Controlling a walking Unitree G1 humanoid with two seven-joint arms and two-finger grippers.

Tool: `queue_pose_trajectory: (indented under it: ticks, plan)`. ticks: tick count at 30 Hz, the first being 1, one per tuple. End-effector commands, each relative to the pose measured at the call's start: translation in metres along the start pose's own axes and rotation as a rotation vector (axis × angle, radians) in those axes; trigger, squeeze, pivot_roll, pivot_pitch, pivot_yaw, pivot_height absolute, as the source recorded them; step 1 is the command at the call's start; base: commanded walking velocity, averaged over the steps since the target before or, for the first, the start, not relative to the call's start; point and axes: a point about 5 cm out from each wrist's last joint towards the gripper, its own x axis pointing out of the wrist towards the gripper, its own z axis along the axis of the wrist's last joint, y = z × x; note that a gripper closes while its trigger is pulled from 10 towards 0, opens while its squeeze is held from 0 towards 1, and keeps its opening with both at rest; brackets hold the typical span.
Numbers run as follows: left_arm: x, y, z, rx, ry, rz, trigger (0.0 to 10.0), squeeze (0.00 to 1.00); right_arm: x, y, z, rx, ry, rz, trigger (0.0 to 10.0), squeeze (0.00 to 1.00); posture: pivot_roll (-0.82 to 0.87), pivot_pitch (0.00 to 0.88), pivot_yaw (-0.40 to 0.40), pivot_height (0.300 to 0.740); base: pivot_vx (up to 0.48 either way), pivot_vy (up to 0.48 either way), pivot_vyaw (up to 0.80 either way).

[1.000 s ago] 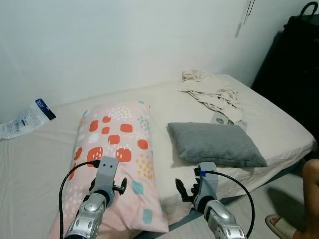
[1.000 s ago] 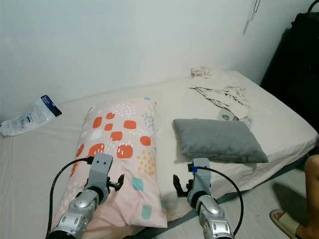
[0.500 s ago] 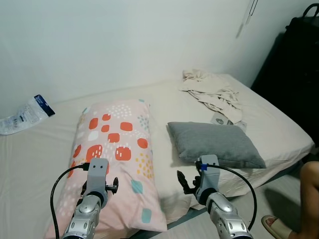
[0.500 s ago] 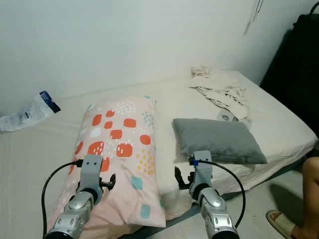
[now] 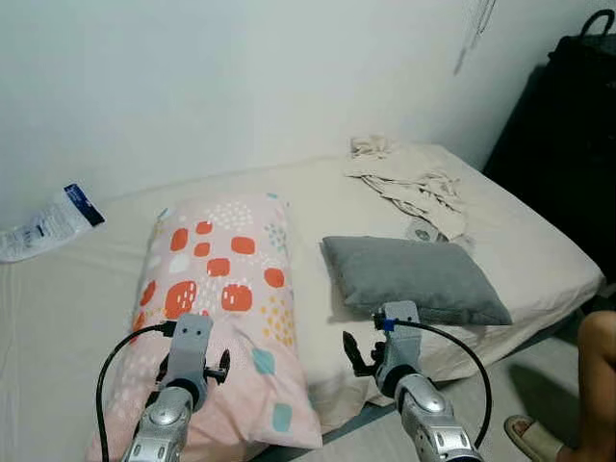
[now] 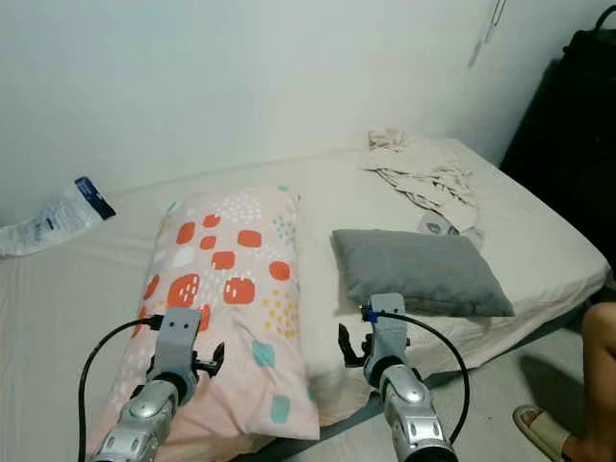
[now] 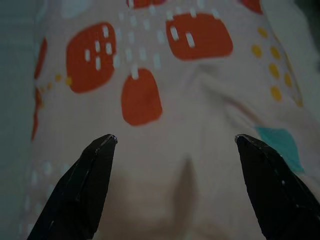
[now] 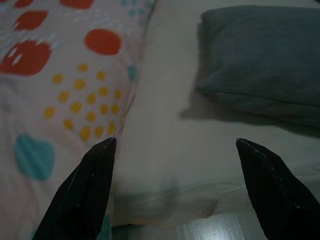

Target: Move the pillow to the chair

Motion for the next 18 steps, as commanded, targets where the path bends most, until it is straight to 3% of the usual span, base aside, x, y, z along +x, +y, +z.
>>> queue_pose_trajectory:
  ticks: [1,8,9,18]
  plan:
    - [0.001,-0.003,-0.002,-0.011,0.017,-0.022,10.0,0.00,0.001,0.000,-0.004,-0.020,0.027,-0.001,10.0,0.00,0.02,0.058,-0.016,0.740,0.000,0.000,0.00]
    - [0.004,-0.009,-0.002,-0.006,0.029,-0.054,10.0,0.00,0.006,0.003,0.005,-0.069,-0.013,0.007,10.0,0.00,0.02,0.059,-0.019,0.740,0.000,0.000,0.00]
    - [0.005,-0.010,0.000,-0.052,0.033,-0.044,10.0,0.00,0.005,0.004,0.003,-0.087,-0.007,0.010,10.0,0.00,0.02,0.065,-0.031,0.740,0.000,0.000,0.00]
    - [0.004,-0.009,0.001,-0.079,0.036,-0.045,10.0,0.00,0.007,0.002,0.008,-0.064,-0.029,0.028,10.0,0.00,0.02,0.081,-0.048,0.740,0.000,0.000,0.00]
